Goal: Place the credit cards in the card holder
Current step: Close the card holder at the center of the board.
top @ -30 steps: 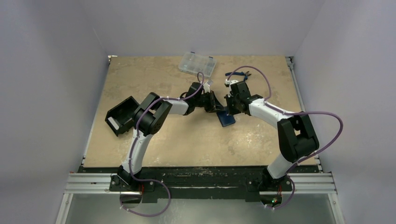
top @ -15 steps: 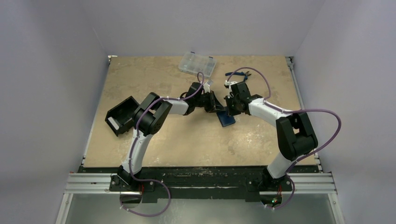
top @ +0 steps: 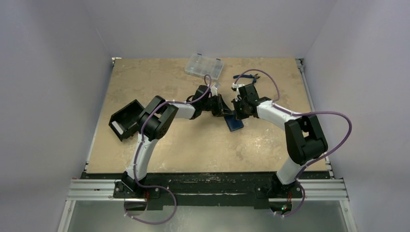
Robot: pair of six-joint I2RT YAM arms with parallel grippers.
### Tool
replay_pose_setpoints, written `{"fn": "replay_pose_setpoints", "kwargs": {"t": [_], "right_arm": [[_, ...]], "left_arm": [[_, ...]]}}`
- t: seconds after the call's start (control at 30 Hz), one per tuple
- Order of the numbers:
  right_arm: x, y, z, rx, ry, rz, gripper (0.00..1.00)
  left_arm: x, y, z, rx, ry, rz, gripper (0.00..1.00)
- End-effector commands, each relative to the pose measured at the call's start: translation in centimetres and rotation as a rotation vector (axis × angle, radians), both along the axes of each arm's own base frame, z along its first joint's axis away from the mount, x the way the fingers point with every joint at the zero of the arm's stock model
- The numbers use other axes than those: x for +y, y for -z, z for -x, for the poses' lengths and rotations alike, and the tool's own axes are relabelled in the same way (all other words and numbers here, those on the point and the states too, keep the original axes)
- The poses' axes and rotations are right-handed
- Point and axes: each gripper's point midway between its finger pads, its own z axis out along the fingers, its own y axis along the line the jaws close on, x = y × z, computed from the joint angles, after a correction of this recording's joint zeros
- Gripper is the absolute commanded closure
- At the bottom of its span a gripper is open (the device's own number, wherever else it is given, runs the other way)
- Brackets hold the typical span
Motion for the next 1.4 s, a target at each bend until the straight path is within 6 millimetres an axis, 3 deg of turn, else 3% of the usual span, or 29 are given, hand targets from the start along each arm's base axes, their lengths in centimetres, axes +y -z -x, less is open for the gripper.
{"fn": "replay_pose_setpoints", "kwargs": {"t": [0.0,0.37,0.8,0.9,1.0,1.07,1.13,1.27,1.37], "right_arm": [[1.1,0.2,0.6,0.037,-0.045,-0.042,1.00],[2.0,1.3,0.8,0.105,0.029,-0.102,1.00],[1.2,5.5,0.9,0.198,0.126,-0.081,1.00],[3.1,3.5,0.9,0.195,0.064,-0.199,1.00],[4.9,-1.4,0.5,0.155,0.005,-0.308,0.99],[5.3,-5.5,-0.2,0.072,-0.012,-0.350,0.87],[4.3,-7.8,-0.4,0.028,0.017,-0.331,0.79],[1.3,-7.3,-0.3,0.045,0.052,-0.349,0.76],[0.2,-6.9,0.1,0.055,0.074,-0.385,0.73]], "left_arm": [[1.4,4.7,1.5,0.071,0.013,-0.107,1.00],[1.4,4.7,1.4,0.073,0.013,-0.105,1.00],[1.4,4.9,1.6,0.077,0.016,-0.106,1.00],[1.4,4.7,1.6,0.071,0.020,-0.104,1.00],[0.9,3.7,1.6,0.068,0.043,-0.070,1.00],[0.4,2.2,1.4,0.058,0.059,-0.031,0.98],[-0.1,0.1,1.1,0.035,0.078,0.019,0.92],[-0.9,-4.6,0.3,-0.029,0.110,0.091,0.80],[-0.9,-7.7,0.0,-0.061,0.130,0.131,0.73]]}}
